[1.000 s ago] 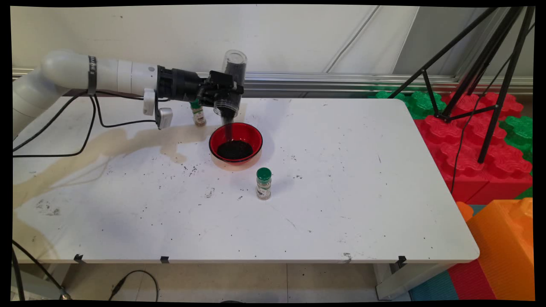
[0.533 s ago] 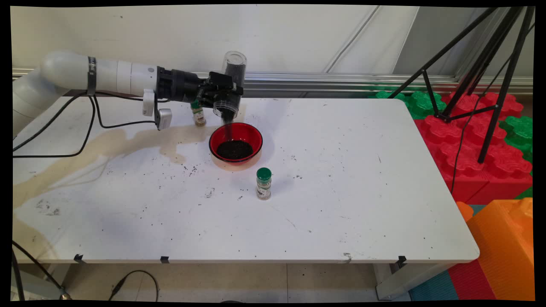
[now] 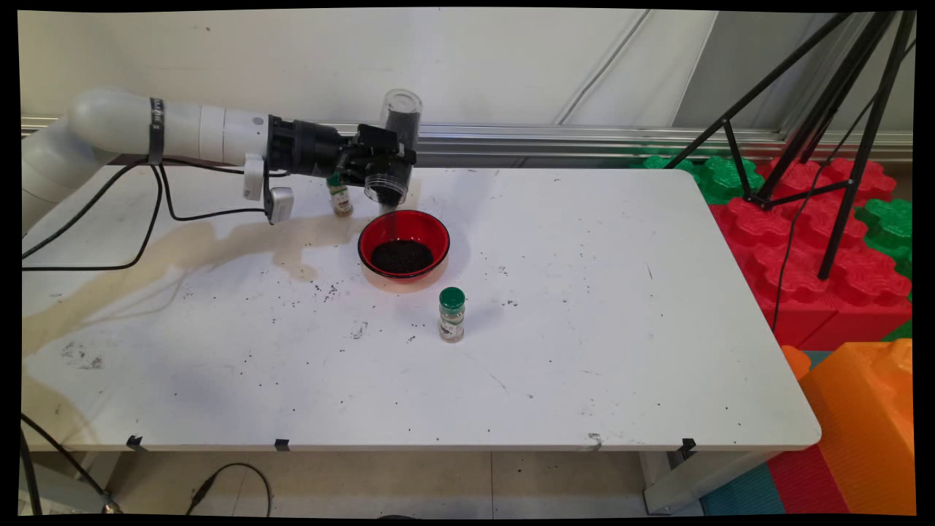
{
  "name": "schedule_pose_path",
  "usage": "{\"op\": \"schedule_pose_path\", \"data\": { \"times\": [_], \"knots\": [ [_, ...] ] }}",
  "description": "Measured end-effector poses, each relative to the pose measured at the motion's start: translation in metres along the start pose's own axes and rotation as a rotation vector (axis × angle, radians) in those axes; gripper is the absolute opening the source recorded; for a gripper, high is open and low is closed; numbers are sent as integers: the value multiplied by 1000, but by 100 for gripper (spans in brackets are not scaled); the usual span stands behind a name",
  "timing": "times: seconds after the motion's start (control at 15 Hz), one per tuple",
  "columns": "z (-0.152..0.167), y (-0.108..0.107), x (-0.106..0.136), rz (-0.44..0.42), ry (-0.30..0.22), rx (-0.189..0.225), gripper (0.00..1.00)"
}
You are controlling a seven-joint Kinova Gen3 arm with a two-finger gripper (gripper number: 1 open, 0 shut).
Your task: Pour the black seasoning powder in the red bowl
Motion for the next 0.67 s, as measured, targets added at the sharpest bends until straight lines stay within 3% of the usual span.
{"op": "schedule_pose_path", "data": {
  "times": [0.67],
  "knots": [
    [-1,0,0,-87,0,0,0]
  ]
}}
